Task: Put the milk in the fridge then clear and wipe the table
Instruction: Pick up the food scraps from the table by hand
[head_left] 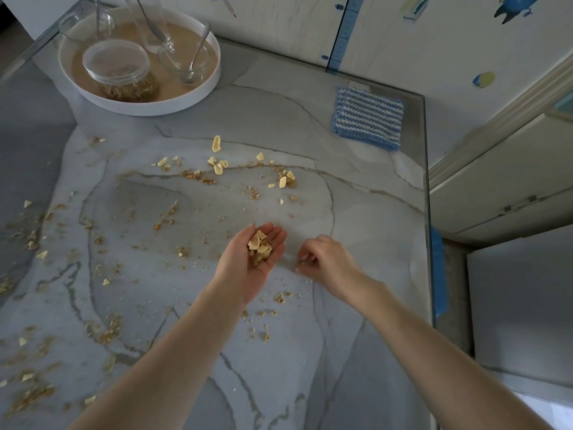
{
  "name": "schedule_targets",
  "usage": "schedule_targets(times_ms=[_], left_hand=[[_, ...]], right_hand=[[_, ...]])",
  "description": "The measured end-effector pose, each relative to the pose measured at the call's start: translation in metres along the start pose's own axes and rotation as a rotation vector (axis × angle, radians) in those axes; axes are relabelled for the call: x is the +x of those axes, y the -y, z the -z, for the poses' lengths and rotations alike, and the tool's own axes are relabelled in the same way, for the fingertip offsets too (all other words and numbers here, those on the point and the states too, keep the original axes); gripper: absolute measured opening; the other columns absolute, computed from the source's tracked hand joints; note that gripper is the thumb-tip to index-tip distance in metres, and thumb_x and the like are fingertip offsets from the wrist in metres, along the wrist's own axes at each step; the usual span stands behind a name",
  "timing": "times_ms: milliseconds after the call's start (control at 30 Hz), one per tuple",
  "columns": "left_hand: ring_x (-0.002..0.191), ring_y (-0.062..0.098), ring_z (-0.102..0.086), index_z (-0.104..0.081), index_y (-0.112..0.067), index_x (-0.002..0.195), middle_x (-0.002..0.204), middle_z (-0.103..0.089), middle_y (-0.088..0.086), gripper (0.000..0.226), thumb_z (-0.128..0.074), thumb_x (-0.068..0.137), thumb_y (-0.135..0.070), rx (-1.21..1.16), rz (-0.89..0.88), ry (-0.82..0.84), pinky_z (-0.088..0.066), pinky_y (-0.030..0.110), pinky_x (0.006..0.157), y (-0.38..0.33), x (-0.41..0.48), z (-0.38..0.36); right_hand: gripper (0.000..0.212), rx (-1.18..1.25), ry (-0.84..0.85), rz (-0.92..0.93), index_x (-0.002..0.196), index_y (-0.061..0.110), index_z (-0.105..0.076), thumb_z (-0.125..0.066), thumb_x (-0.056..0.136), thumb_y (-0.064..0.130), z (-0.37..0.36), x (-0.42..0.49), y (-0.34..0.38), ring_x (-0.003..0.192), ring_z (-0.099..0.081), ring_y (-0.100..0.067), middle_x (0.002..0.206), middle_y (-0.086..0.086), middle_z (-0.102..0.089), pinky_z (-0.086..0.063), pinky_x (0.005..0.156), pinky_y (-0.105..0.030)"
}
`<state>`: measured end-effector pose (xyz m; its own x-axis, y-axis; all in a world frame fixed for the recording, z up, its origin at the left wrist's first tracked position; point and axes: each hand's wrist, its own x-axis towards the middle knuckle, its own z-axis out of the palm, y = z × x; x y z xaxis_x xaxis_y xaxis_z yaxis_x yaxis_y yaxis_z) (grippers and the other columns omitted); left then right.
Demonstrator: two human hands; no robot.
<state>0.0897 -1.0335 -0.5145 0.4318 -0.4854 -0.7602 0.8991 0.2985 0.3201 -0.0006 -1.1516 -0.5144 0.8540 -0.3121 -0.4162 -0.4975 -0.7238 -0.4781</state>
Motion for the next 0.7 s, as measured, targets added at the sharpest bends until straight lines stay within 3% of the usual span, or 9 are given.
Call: schedule_targets(times_ms=[100,233,333,433,500,567,700], left_hand=[[0.088,0.021,-0.064,-0.059,-0.001,0.092,0.094,-0.065,0.013,0.030,-0.038,0.098,-0.022,0.009,-0.014,-0.008,-0.051,0.031,0.083,0.000,-0.001,0.003],[0.088,0.023,-0.063,-0.059,0.000,0.093,0.093,-0.065,0.013,0.031,-0.037,0.098,-0.021,-0.026,-0.007,-0.017,-0.051,0.033,0.081,-0.001,-0.001,0.001],[0.079,0.021,-0.067,-0.058,0.001,0.093,0.086,-0.066,0.014,0.033,-0.036,0.099,-0.023,-0.057,-0.015,0.006,-0.054,0.031,0.072,-0.001,0.000,-0.005],[0.083,0.022,-0.065,-0.058,0.002,0.094,0.090,-0.066,0.015,0.034,-0.035,0.099,-0.023,-0.080,-0.014,0.025,-0.053,0.031,0.074,-0.007,0.005,-0.012],[0.086,0.023,-0.064,-0.059,0.001,0.093,0.093,-0.065,0.014,0.035,-0.034,0.099,-0.023,-0.095,-0.014,0.023,-0.051,0.033,0.073,-0.013,0.009,-0.016],[0.086,0.023,-0.063,-0.059,0.001,0.092,0.093,-0.065,0.014,0.036,-0.033,0.099,-0.023,-0.096,-0.023,0.017,-0.050,0.033,0.072,-0.018,0.012,-0.018],[0.087,0.023,-0.064,-0.060,0.001,0.091,0.094,-0.065,0.014,0.035,-0.034,0.099,-0.022,-0.090,-0.048,0.009,-0.051,0.032,0.074,-0.025,0.017,-0.017]], right_hand=[[0.016,0.013,-0.052,-0.007,0.097,0.009,-0.064,-0.057,0.088,0.021,0.000,0.000,-0.002,0.092,-0.058,-0.024,0.099,-0.009,-0.058,-0.045,0.078,-0.029],[0.015,0.303,-0.218,0.018,0.088,0.007,-0.066,-0.058,0.088,0.020,0.015,0.003,0.018,0.077,-0.056,-0.013,0.086,-0.003,-0.064,-0.042,0.068,-0.021],[0.018,0.416,-0.117,0.112,0.099,0.012,-0.069,-0.063,0.085,0.020,0.024,0.009,0.038,0.078,-0.056,0.000,0.090,0.005,-0.066,-0.041,0.070,-0.005],[0.023,0.424,-0.176,0.111,0.105,0.011,-0.068,-0.064,0.084,0.018,0.034,0.029,0.038,0.085,-0.057,-0.004,0.101,-0.001,-0.069,-0.041,0.073,-0.007],[0.021,0.387,-0.328,0.061,0.104,0.007,-0.067,-0.062,0.085,0.015,0.044,0.051,0.029,0.089,-0.060,-0.012,0.105,-0.009,-0.068,-0.041,0.074,-0.014],[0.026,0.250,-0.364,0.039,0.111,0.007,-0.063,-0.059,0.087,0.016,0.051,0.074,0.021,0.105,-0.057,-0.020,0.116,-0.011,-0.061,-0.035,0.081,-0.018],[0.056,-0.115,-0.103,0.104,0.135,0.015,-0.043,-0.060,0.085,0.033,0.048,0.104,0.013,0.134,-0.033,-0.026,0.145,-0.009,-0.036,-0.023,0.108,-0.026]])
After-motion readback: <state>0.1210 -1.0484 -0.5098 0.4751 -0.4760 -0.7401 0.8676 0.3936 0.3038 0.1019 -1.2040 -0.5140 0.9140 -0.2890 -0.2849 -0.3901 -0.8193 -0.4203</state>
